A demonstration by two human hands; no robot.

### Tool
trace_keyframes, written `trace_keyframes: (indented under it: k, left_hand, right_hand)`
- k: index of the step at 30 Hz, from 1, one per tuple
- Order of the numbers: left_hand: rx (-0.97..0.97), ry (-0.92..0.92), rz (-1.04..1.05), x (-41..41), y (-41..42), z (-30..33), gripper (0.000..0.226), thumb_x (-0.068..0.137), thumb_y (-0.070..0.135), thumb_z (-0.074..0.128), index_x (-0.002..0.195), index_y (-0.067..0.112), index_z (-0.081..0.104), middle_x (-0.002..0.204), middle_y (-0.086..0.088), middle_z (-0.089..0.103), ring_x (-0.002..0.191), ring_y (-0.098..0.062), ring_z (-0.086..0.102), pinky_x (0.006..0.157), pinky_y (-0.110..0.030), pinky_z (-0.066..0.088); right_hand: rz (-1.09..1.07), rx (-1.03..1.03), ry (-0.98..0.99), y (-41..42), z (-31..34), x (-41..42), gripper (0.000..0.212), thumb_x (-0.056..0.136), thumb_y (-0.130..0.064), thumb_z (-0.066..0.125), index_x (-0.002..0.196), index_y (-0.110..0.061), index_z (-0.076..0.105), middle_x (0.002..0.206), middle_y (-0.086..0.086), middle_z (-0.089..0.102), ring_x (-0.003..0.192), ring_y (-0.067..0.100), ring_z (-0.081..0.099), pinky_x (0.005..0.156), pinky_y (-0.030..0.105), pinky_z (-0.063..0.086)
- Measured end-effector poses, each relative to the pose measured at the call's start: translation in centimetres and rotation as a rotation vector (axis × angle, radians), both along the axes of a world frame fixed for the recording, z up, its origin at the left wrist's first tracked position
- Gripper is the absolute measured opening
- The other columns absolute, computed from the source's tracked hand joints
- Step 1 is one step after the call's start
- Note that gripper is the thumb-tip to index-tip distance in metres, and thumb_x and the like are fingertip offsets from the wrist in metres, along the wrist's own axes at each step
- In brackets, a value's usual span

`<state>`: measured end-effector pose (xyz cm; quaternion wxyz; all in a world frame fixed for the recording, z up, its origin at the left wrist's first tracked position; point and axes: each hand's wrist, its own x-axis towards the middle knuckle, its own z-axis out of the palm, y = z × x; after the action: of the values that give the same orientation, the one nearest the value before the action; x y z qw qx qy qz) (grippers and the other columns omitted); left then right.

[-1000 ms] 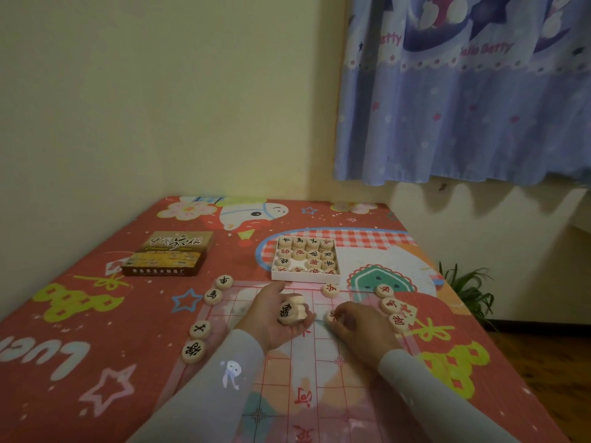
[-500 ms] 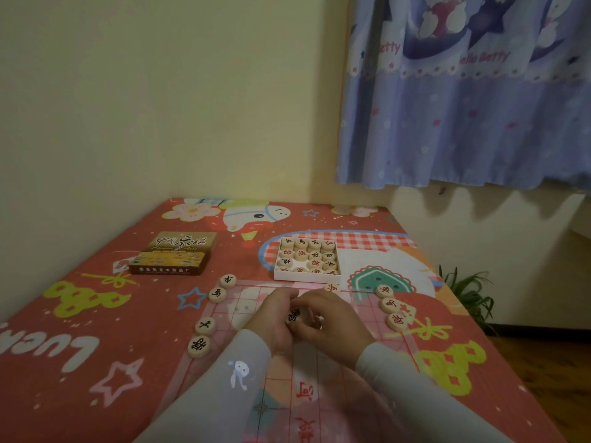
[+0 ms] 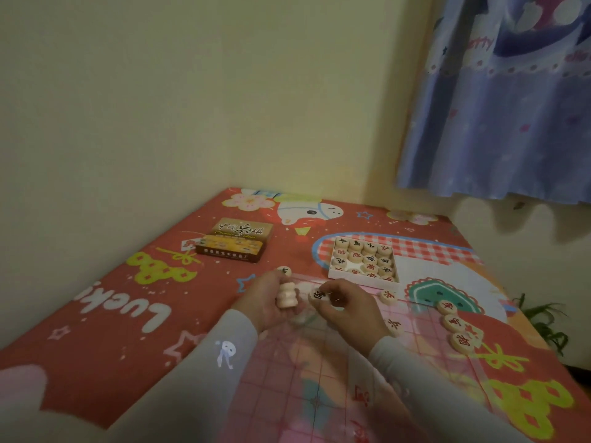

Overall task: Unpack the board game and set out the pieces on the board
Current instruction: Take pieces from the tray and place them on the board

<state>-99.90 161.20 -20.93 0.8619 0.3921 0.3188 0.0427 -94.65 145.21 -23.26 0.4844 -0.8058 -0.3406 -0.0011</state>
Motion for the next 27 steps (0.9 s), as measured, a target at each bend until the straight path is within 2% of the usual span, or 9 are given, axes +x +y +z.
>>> trace_keyframes:
  k: [4,7,9,13,16,20,23,25,27]
  left_hand:
    - [0.010,-0.001,0.064,-1.7,4.3,-0.2,0.041,0.091,0.007,0.032,0.050,0.014,0.032,0.036,0.003,0.025,0.023,-0.010,0.022,0.043,-0.020,0.043]
    - [0.011,-0.010,0.119,-2.8,6.9,-0.7,0.043,0.091,0.005,0.029,0.050,0.018,0.025,0.038,0.006,0.019,0.026,-0.008,0.014,0.030,-0.014,0.018]
    - [0.044,0.010,0.116,-3.3,7.7,-1.2,0.043,0.091,0.007,0.029,0.050,0.020,0.024,0.038,0.006,0.019,0.027,-0.007,0.014,0.037,-0.017,0.013]
    - [0.071,0.027,0.093,-3.6,8.5,-2.2,0.045,0.091,0.009,0.030,0.048,0.022,0.024,0.038,0.007,0.017,0.028,-0.008,0.012,0.051,-0.020,0.014]
    - [0.073,0.039,0.061,-3.7,8.6,-2.5,0.047,0.091,0.009,0.031,0.046,0.022,0.024,0.037,0.007,0.016,0.028,-0.008,0.012,0.045,-0.018,0.023]
    - [0.103,0.067,0.024,-3.9,8.7,-2.8,0.043,0.091,0.012,0.034,0.050,0.022,0.024,0.039,0.007,0.018,0.031,-0.008,0.014,0.043,-0.021,0.025]
    - [0.133,0.085,0.021,-3.9,8.3,-2.6,0.043,0.093,0.014,0.033,0.052,0.023,0.025,0.039,0.008,0.018,0.031,-0.008,0.014,0.043,-0.022,0.025]
    - [0.154,0.095,0.024,-3.8,7.8,-2.2,0.043,0.094,0.015,0.032,0.051,0.021,0.027,0.038,0.007,0.019,0.030,-0.008,0.016,0.038,-0.017,0.033]
    - [0.179,0.083,0.001,-3.6,7.1,-1.8,0.048,0.096,0.017,0.033,0.048,0.020,0.032,0.038,0.007,0.021,0.032,-0.009,0.019,0.043,-0.020,0.042]
  right_hand:
    - [-0.039,-0.094,0.072,3.0,-1.2,0.3,0.015,0.077,-0.028,0.075,0.076,-0.034,0.061,0.081,-0.011,0.065,0.079,0.007,0.061,0.074,0.023,0.050]
    - [-0.032,-0.134,0.146,6.3,-2.3,0.3,0.011,0.075,-0.031,0.073,0.074,-0.028,0.062,0.077,-0.007,0.066,0.077,0.013,0.063,0.076,0.033,0.055]
    - [-0.057,-0.148,0.182,8.1,-2.6,0.0,0.011,0.074,-0.034,0.071,0.076,-0.025,0.063,0.077,-0.006,0.066,0.077,0.014,0.064,0.076,0.035,0.055]
    - [-0.032,-0.230,0.114,10.7,-2.8,0.2,0.017,0.077,-0.034,0.072,0.080,-0.022,0.061,0.085,-0.002,0.065,0.081,0.016,0.061,0.072,0.029,0.047]
    - [-0.050,-0.257,0.121,11.7,-3.2,0.3,0.022,0.077,-0.035,0.074,0.080,-0.017,0.061,0.084,-0.001,0.064,0.080,0.015,0.060,0.069,0.028,0.045]
    - [-0.036,-0.312,0.049,12.0,-3.3,0.0,0.023,0.082,-0.037,0.069,0.078,-0.015,0.064,0.077,-0.005,0.059,0.076,0.014,0.056,0.066,0.026,0.038]
    - [-0.040,-0.269,0.006,11.2,-2.8,-0.1,0.019,0.086,-0.032,0.064,0.081,-0.016,0.072,0.080,0.000,0.068,0.073,0.012,0.059,0.064,0.024,0.039]
    - [-0.048,-0.226,0.001,10.7,-2.6,-0.1,0.016,0.087,-0.031,0.062,0.079,-0.020,0.071,0.085,0.000,0.069,0.075,0.010,0.060,0.063,0.022,0.040]
    - [-0.022,-0.147,0.003,9.9,-2.0,-0.3,0.013,0.087,-0.031,0.063,0.077,-0.025,0.066,0.087,-0.002,0.067,0.077,0.009,0.059,0.064,0.020,0.040]
